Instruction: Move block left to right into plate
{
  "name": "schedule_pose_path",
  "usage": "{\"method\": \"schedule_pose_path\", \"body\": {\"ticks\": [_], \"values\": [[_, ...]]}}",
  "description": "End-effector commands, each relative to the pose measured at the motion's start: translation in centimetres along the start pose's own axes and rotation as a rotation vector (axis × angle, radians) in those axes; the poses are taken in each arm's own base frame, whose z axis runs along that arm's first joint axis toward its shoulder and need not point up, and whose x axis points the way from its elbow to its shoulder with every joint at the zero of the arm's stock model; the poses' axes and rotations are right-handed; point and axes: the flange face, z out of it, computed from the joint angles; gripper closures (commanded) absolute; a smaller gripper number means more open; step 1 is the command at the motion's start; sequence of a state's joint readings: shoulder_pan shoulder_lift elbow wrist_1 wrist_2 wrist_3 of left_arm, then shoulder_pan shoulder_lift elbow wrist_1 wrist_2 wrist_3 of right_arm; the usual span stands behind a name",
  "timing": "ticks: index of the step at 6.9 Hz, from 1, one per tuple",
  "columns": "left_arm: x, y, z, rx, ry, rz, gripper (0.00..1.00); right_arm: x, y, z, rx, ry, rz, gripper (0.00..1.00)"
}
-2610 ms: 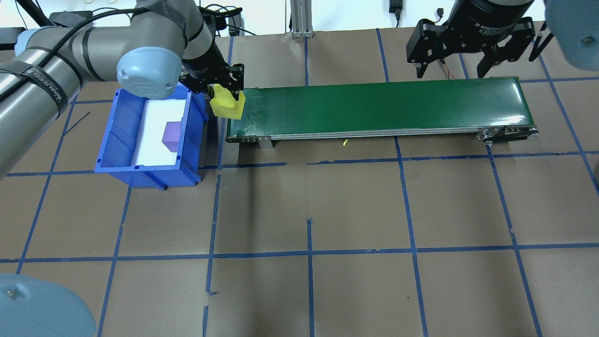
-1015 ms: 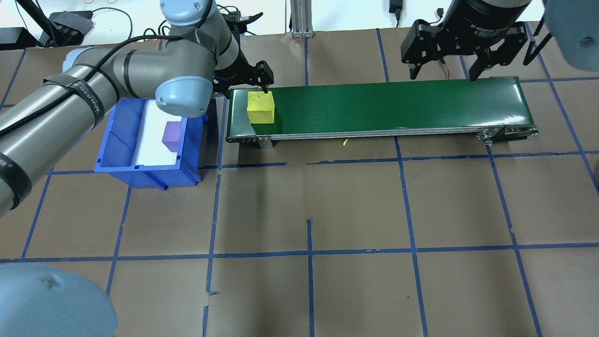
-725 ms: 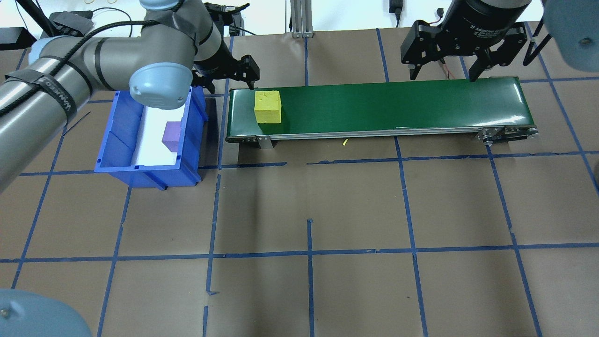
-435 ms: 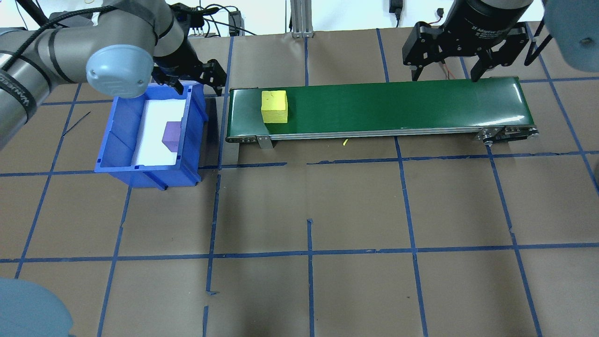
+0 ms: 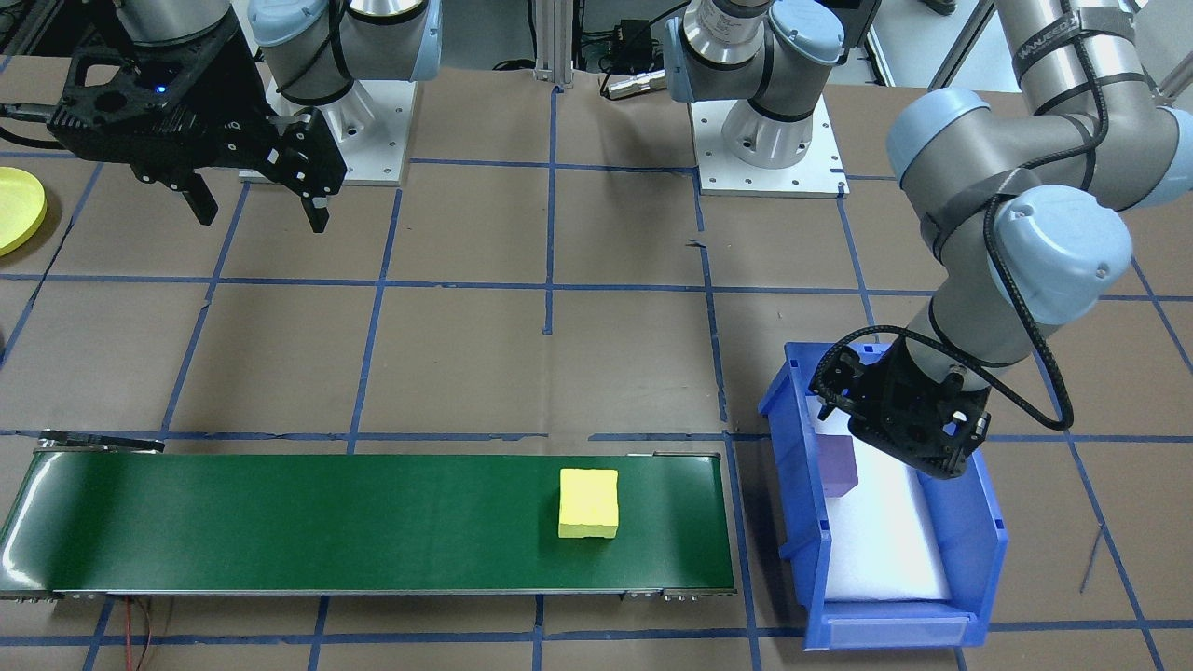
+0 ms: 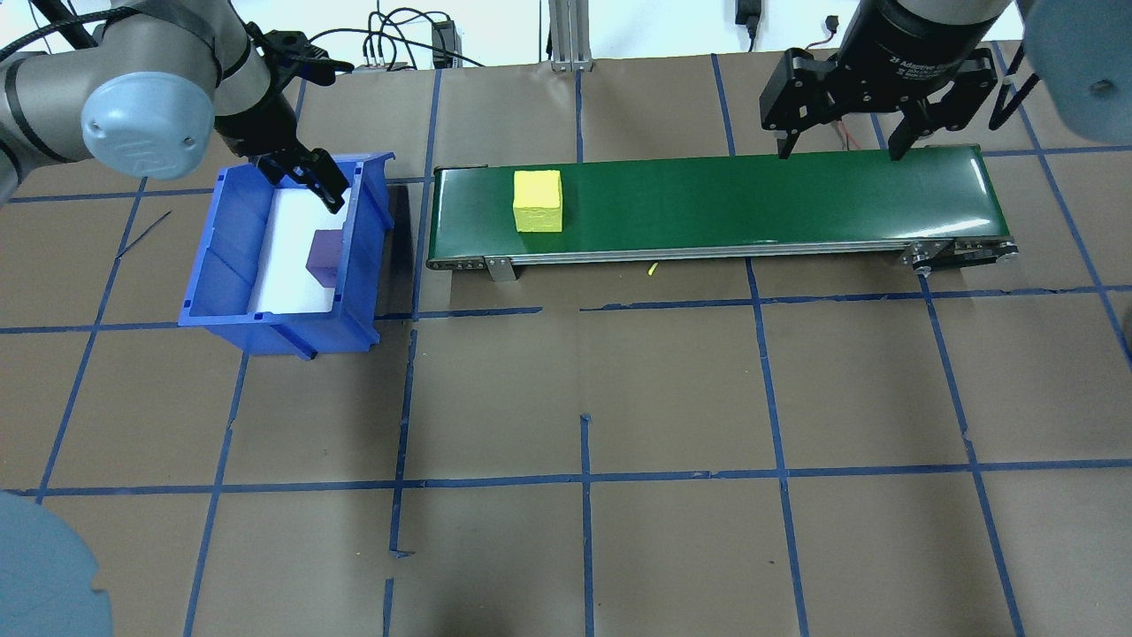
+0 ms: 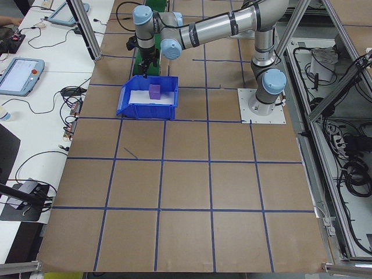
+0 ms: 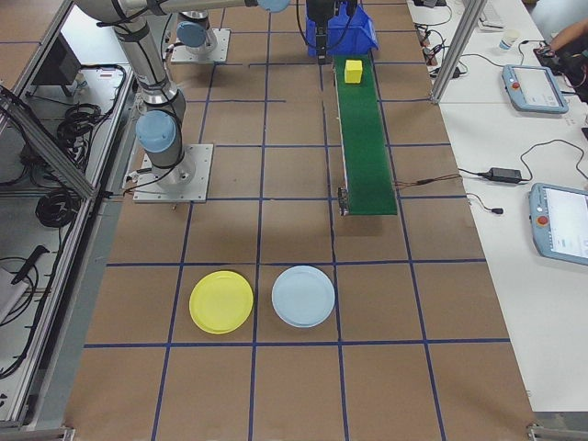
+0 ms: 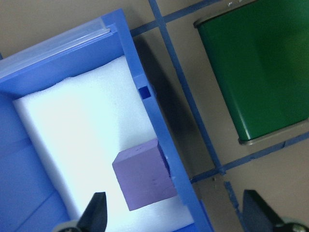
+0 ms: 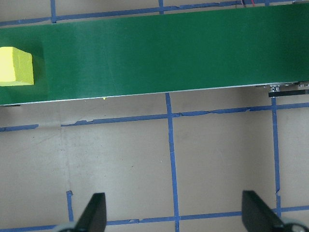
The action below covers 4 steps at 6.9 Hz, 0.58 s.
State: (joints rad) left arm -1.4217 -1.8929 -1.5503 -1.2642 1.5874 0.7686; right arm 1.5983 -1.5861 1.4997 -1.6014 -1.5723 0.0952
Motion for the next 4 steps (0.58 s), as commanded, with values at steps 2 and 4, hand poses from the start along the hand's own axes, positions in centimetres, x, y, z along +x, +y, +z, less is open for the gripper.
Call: {"method": "schedule_pose_path", "body": {"ticks": [2, 4], "values": [[-1.3, 2.4, 3.2, -0.037, 0.06, 0.422, 0.01, 0.0, 0.1, 0.0, 0.0, 0.0, 0.0, 0.0], [-1.5, 1.9, 6.2, -0.018, 0.064, 0.552, 0.01, 0.0, 0.1, 0.0, 0.0, 0.0, 0.0, 0.0]]}}
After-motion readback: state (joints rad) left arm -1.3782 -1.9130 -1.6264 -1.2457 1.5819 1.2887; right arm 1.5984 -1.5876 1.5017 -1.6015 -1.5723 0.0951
